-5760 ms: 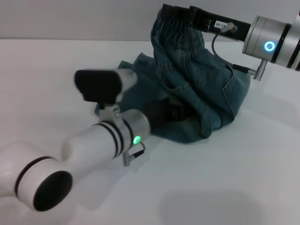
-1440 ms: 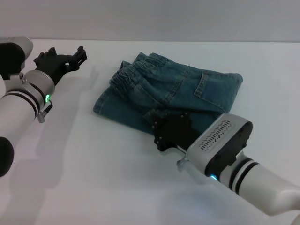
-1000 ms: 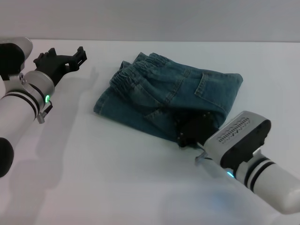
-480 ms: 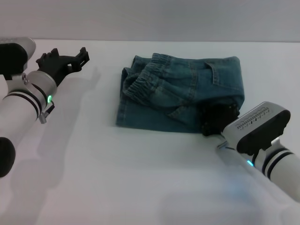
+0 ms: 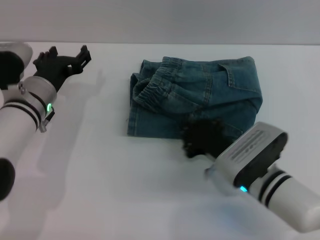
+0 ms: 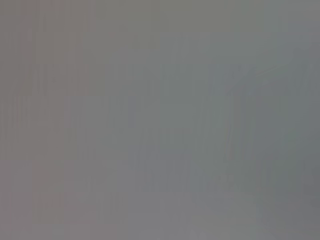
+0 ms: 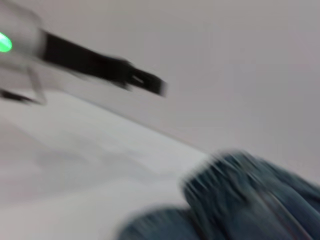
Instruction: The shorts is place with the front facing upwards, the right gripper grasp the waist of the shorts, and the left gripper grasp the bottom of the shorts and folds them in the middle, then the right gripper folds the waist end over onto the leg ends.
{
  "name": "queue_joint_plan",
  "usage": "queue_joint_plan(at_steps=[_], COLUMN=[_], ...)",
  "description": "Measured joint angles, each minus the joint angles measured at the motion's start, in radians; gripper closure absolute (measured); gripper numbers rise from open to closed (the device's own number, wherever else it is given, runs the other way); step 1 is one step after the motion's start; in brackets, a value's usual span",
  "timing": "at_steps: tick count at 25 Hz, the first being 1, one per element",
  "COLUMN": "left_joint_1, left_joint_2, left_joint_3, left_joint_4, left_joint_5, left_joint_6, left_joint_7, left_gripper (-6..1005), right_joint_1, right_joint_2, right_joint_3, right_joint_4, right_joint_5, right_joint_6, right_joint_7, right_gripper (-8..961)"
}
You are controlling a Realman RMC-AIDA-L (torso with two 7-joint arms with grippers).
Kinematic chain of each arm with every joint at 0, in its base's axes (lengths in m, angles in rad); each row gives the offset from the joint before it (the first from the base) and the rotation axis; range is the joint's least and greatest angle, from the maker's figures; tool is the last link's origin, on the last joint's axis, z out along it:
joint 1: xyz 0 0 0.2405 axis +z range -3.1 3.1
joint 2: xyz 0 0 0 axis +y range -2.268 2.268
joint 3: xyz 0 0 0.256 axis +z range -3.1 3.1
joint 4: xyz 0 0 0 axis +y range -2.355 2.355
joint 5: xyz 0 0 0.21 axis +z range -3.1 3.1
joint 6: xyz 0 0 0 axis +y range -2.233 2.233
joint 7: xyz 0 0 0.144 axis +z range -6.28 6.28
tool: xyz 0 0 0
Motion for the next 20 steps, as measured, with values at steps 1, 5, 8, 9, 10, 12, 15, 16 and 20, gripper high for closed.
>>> queue_joint_plan(at_steps=[1,5,8,9,10,12,15,16,20], left_joint_1=[0.006,0.042,0.057,0.059,0.060,0.061,0.053,0.047,0.029], left_joint_2=[0.000,0.000,0.000,0.000,0.001,0.001,0.001,0.001,0.002], left_joint_3=[0.013,0.088,0.096,0.097,0.098,0.109,0.135,0.143,0.161], left_joint_4=[-0.001,-0.009,-0.026,-0.037,-0.050,-0.088,-0.141,-0.155,-0.187], left_joint_5=[-0.002,-0.002,0.002,0.005,0.005,0.006,0.006,0.006,0.007], left_joint_6=[0.033,0.216,0.289,0.305,0.321,0.375,0.440,0.450,0.473], left_joint_7=[0.000,0.000,0.000,0.000,0.000,0.000,0.005,0.005,0.007], left_gripper=[172,172,172,172,172,172,172,172,172], right_joint_1=[-0.005,-0.046,-0.128,-0.164,-0.187,-0.220,-0.250,-0.262,-0.299], right_joint_2=[0.001,-0.003,-0.002,-0.002,-0.002,-0.006,-0.012,-0.012,-0.007], right_joint_3=[-0.003,0.028,0.127,0.172,0.203,0.267,0.340,0.356,0.384], right_joint_4=[-0.014,-0.032,-0.004,0.012,0.025,0.078,0.132,0.139,0.152], right_joint_5=[-0.021,-0.046,-0.022,0.004,0.025,0.097,0.224,0.265,0.339], right_joint_6=[0.015,0.153,0.307,0.372,0.413,0.487,0.501,0.501,0.504], right_joint_7=[0.000,-0.015,-0.040,-0.047,-0.046,-0.037,0.023,0.042,0.055], right_gripper=[953,954,954,954,954,954,954,954,855])
